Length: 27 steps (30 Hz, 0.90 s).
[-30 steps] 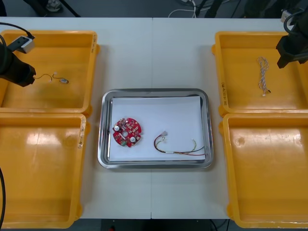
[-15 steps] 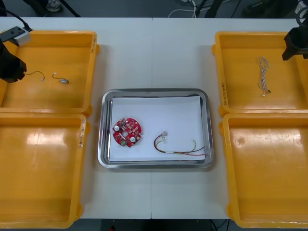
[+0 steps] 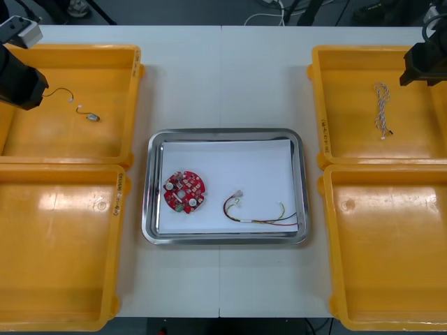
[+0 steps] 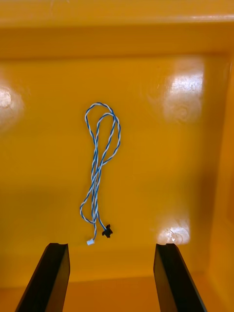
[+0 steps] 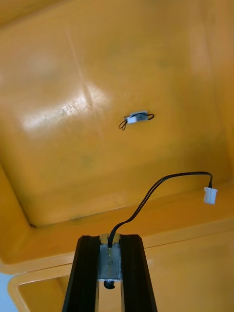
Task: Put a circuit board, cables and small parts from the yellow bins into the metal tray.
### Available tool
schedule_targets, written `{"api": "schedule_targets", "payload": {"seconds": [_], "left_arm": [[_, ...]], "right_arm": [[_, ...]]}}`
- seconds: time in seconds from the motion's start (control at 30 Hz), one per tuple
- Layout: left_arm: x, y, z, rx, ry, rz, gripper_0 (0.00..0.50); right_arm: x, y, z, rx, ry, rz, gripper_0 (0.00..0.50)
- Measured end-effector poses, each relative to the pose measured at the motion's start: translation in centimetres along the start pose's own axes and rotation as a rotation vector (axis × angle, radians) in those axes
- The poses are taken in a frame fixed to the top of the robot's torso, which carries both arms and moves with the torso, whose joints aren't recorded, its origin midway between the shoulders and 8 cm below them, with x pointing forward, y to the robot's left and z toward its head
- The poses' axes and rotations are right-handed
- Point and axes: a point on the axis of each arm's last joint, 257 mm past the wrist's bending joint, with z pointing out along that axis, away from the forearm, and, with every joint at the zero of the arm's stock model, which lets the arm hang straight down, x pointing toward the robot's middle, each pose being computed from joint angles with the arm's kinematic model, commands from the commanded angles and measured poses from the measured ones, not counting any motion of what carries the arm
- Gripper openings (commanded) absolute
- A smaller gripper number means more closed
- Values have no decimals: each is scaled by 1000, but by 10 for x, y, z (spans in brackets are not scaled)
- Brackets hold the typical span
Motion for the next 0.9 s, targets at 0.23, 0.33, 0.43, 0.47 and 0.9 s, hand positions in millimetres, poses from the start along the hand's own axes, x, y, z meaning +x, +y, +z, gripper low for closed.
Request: {"api": "schedule_targets", "payload": {"seconds": [0.23, 0.33, 0.43, 0.47, 0.9], "left_arm": [[-11, -32, 0, 20, -35, 44, 0], [-15, -47, 0, 26, -43, 36, 0], [-19, -64, 1, 30, -47, 3, 0], [-19, -69, 2, 31, -46, -13, 0], [-15, -134, 19, 28, -4, -3, 0]], "right_arm": [[-10, -1, 17, -6, -39, 24, 500], [-12, -1, 27, -12, -53, 38, 500], [-11, 0, 36, -21, -60, 58, 500], [-11, 0, 39, -22, -63, 64, 500], [-23, 6, 57, -40, -133, 115, 500]]}}
